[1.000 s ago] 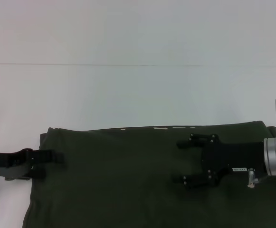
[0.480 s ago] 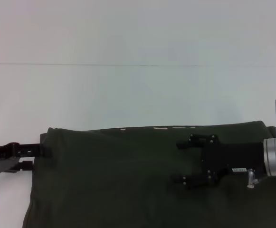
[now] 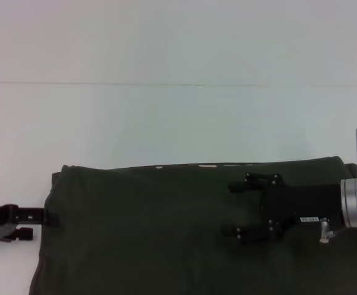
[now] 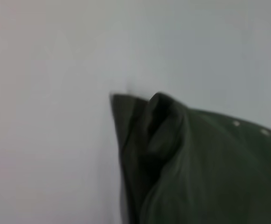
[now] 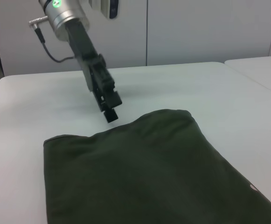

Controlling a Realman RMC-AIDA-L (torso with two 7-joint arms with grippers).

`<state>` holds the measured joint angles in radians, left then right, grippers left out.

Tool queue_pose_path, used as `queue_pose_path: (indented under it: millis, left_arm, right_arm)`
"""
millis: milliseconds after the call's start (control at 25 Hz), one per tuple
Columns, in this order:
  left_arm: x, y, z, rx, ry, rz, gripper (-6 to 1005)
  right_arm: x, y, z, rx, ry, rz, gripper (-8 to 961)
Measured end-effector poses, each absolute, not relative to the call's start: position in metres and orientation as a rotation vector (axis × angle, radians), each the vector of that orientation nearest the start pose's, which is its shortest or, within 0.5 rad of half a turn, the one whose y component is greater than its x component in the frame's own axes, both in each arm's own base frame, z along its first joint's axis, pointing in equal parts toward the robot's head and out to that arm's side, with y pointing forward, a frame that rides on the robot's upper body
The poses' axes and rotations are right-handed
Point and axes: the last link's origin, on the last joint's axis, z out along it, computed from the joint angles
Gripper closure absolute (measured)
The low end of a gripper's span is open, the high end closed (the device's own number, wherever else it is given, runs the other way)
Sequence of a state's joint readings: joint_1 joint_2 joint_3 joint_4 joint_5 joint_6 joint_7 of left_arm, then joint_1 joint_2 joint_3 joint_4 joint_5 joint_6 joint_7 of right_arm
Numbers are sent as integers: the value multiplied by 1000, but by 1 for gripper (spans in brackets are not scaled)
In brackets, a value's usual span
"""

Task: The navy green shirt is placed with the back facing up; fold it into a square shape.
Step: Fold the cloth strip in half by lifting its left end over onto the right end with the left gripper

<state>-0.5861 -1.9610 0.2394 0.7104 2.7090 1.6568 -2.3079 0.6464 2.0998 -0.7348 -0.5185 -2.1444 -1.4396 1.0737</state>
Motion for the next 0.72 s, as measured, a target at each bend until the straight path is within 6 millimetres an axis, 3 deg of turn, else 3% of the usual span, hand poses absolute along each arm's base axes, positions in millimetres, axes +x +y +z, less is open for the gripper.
queue_pose_path:
  millis: [720]
  left_arm:
    - [-352, 308, 55, -2132, -1961, -159, 51]
  right_arm:
    - [249, 340, -48, -2892, 196, 452, 26]
